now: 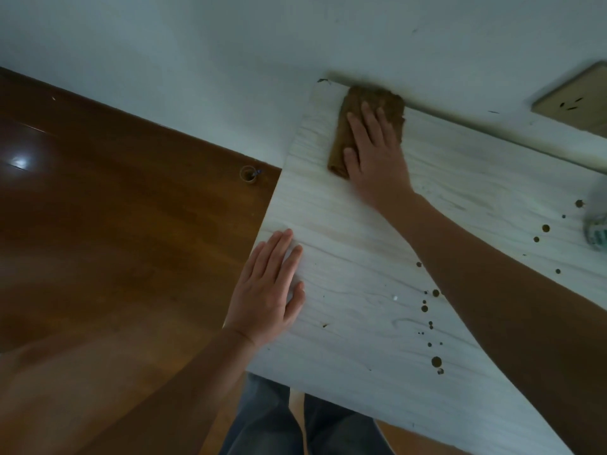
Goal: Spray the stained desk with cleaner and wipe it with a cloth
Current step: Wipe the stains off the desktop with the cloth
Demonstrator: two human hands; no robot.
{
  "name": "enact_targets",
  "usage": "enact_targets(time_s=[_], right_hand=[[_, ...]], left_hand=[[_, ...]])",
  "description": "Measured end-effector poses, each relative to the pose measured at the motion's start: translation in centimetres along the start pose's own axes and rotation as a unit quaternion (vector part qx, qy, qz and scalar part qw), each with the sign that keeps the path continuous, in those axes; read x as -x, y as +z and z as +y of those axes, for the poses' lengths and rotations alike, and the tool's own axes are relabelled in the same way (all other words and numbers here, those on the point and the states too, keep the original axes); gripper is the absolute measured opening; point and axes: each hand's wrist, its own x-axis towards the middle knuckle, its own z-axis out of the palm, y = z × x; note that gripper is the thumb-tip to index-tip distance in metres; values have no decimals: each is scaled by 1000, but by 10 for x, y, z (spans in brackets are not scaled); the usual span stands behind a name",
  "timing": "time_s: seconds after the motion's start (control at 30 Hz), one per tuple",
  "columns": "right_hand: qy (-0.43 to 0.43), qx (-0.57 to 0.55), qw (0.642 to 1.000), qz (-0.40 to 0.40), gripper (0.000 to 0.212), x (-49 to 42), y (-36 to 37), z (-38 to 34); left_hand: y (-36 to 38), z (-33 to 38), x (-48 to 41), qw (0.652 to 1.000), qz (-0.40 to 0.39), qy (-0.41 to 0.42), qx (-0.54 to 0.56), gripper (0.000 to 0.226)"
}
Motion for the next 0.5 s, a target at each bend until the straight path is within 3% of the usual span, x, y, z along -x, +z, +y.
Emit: enact_targets(time_s=[0.13,0.33,0.4,0.5], right_hand=[[-18,5,1000,-16,62,23,9,-40],[-208,40,974,-78,61,63,25,-63],[-174,38,982,-68,61,55,20,-50],[-7,3,1000,-13,60,45,9,-20]], left_hand=[[0,0,0,1000,-1,1,-1,58],[-1,1,0,1000,-17,0,-11,59],[0,1,0,1000,-17,2,-13,60],[0,1,1,1000,-13,3,-13,60]])
